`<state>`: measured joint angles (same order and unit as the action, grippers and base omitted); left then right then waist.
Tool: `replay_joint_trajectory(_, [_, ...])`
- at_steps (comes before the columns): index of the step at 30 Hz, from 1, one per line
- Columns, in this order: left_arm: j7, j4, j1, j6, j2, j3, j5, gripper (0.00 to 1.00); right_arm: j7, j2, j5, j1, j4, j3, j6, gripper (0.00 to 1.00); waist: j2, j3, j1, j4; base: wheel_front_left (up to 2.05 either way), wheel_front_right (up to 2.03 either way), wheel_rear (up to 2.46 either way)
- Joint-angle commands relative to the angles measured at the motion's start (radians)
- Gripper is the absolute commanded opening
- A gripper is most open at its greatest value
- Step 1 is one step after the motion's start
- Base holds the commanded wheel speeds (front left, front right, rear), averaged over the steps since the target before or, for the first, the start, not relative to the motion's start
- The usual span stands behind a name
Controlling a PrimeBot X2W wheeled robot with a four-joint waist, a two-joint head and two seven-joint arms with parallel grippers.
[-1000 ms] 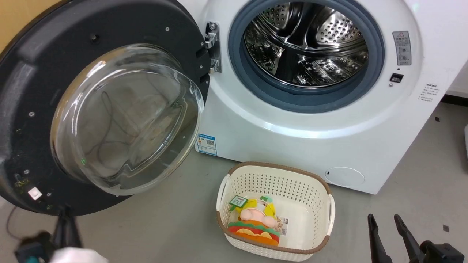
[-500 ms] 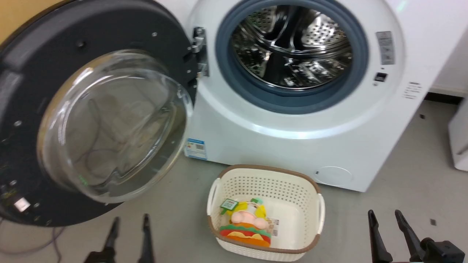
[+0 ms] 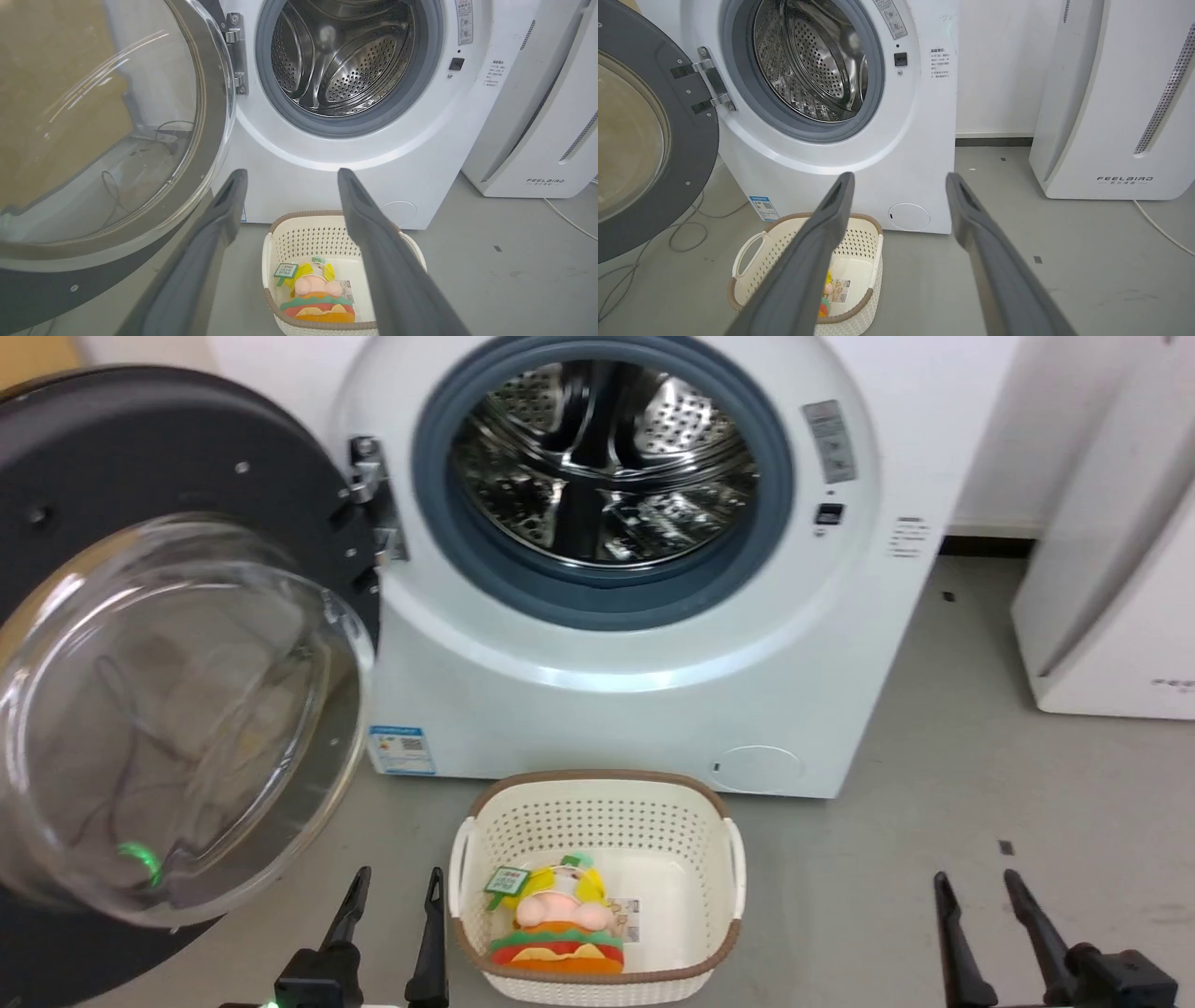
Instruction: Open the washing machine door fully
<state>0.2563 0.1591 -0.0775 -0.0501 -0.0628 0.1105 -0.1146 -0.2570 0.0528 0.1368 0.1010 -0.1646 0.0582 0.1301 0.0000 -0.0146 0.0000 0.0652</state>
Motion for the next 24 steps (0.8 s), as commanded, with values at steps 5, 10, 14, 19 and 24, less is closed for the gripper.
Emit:
replay_joint_trajectory(5, [0.005, 0.011, 0.013, -0.004, -0.006, -0.007, 0.009, 1.0, -0.001, -0.003, -0.005, 0.019, 0.004, -0.006, 0.001, 1.0, 0.0, -0.006, 0.0, -0.028, 0.0, 0.0, 0.0])
replay_joint_trajectory(10, [0.005, 0.019, 0.015, -0.003, -0.007, -0.007, 0.012, 1.0, 0.0, -0.003, -0.001, 0.02, 0.004, -0.002, 0.001, 1.0, 0.0, -0.006, 0.0, -0.031, 0.0, 0.0, 0.0])
replay_joint_trajectory(14, [-0.002, 0.017, 0.0, 0.0, -0.006, -0.003, 0.007, 0.0, 0.001, 0.0, -0.004, 0.013, 0.0, -0.002, 0.0, 0.0, 0.0, -0.005, 0.0, -0.031, 0.0, 0.0, 0.0])
replay_joint_trajectory(19, [-0.01, 0.011, 0.003, 0.002, -0.005, -0.005, 0.011, 0.0, 0.009, 0.0, -0.008, 0.009, 0.005, -0.003, 0.0, 0.0, 0.0, -0.005, 0.0, -0.032, 0.0, 0.0, 0.0])
replay_joint_trajectory(24, [-0.025, 0.001, 0.007, 0.005, -0.004, -0.011, 0.017, 0.0, 0.024, 0.0, -0.016, 0.003, 0.015, -0.007, 0.0, 0.0, 0.0, -0.003, 0.0, -0.034, 0.0, 0.0, 0.0])
